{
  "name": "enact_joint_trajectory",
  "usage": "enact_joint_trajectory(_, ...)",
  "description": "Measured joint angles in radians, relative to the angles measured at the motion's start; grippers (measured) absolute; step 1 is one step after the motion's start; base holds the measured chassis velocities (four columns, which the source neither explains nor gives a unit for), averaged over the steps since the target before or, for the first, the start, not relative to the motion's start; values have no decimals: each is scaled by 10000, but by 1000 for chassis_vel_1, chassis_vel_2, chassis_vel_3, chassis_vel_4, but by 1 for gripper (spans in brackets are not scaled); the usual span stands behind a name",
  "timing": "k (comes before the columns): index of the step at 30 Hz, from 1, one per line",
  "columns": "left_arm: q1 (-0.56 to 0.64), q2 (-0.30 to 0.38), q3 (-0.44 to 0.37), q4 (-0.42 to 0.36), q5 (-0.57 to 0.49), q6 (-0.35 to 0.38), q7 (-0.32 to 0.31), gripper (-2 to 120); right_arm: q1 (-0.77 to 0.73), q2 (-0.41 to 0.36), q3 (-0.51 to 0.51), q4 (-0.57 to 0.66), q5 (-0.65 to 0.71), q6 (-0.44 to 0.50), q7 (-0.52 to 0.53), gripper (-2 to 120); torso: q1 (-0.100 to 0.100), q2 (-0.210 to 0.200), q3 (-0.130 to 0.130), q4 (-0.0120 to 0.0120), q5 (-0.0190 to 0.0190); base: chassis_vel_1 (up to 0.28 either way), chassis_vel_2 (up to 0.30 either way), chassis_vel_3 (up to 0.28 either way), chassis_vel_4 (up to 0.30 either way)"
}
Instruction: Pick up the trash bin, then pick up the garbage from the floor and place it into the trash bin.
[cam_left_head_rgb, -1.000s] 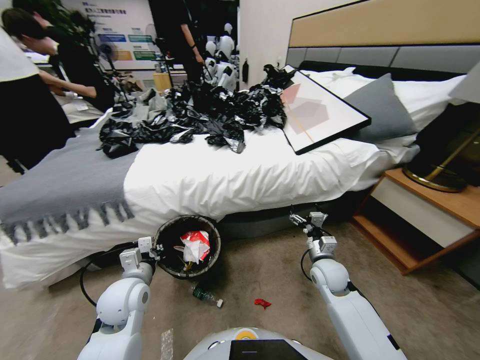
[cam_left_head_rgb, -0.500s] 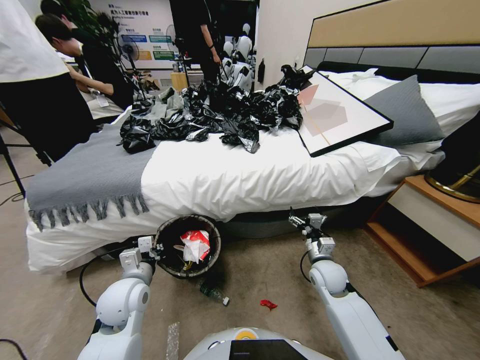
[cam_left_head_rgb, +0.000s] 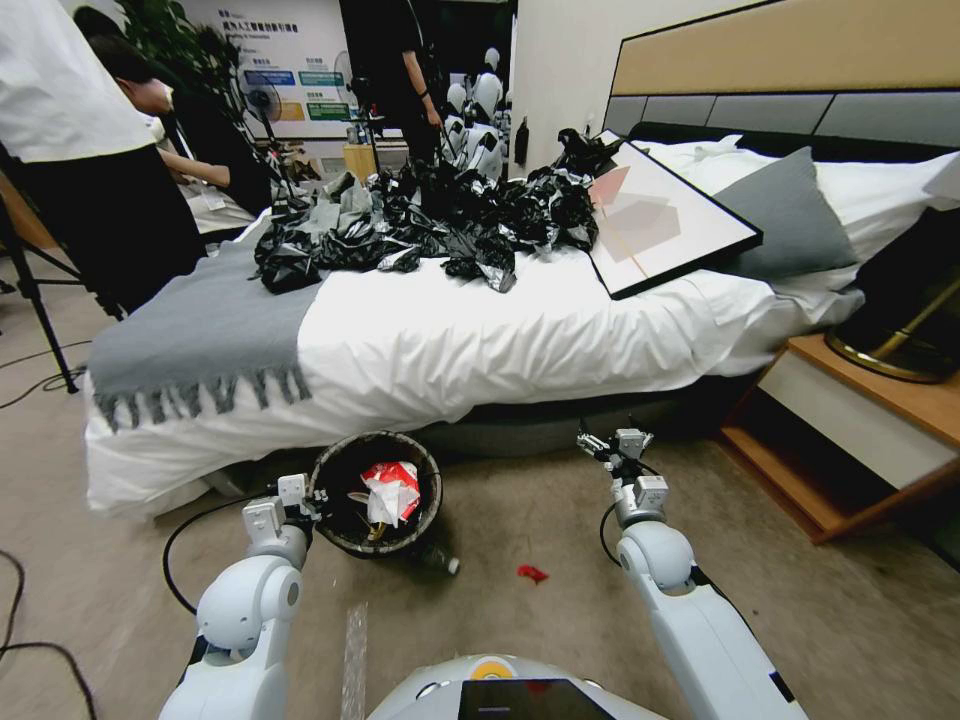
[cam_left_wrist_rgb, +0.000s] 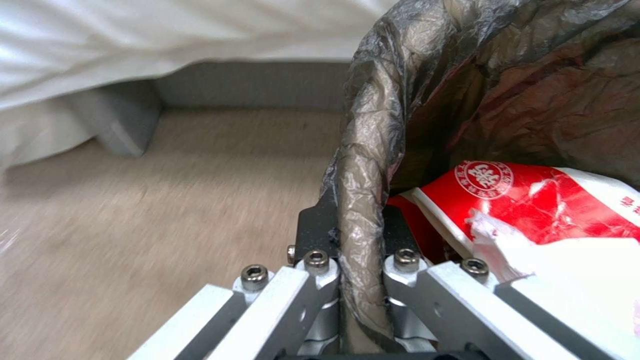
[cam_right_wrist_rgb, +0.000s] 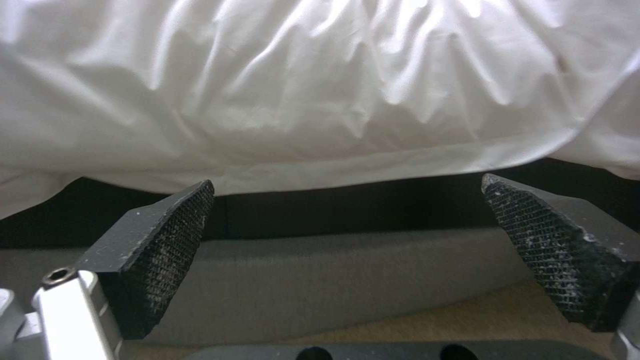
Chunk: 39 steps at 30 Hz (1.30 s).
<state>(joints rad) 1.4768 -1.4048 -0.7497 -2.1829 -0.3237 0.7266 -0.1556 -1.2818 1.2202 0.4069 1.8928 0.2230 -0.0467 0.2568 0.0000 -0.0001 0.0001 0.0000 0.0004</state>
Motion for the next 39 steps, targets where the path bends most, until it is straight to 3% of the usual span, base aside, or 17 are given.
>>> enact_joint_trajectory(10,68,-19,-43,-89,-3,-23,-35,0,48,0,-15,1,-90,229,69,100,-2,2,-4,-1,-5,331,-328,-331,343)
enact_joint_trajectory(16,78,-6,-39,-100,22,-26,-69,0,657,-1102,-370,79,931,-685,524,100,2,1,-1,-2,-6,134,-111,-129,134)
enact_joint_trajectory(17,77,-3,-20,-100,29,-26,-66,0,1120,-1572,-755,-12,1321,-1170,866,100,5,1,1,-2,-3,-45,64,45,-26)
enact_joint_trajectory(21,73,-5,-18,-102,43,-27,-71,0,2381,-2282,-1778,-507,2215,-1938,1307,100,5,1,1,1,-4,-43,39,34,-37)
enact_joint_trajectory(31,126,23,-56,-182,54,-16,-68,0,3535,-2449,-3009,-1178,2788,-2402,1263,100,1,1,1,-1,-3,0,0,0,0)
enact_joint_trajectory(39,122,47,-61,-246,88,8,-69,0,3233,-2399,-2875,-1080,2607,-1923,971,100,0,1,0,-2,-3,0,0,0,0)
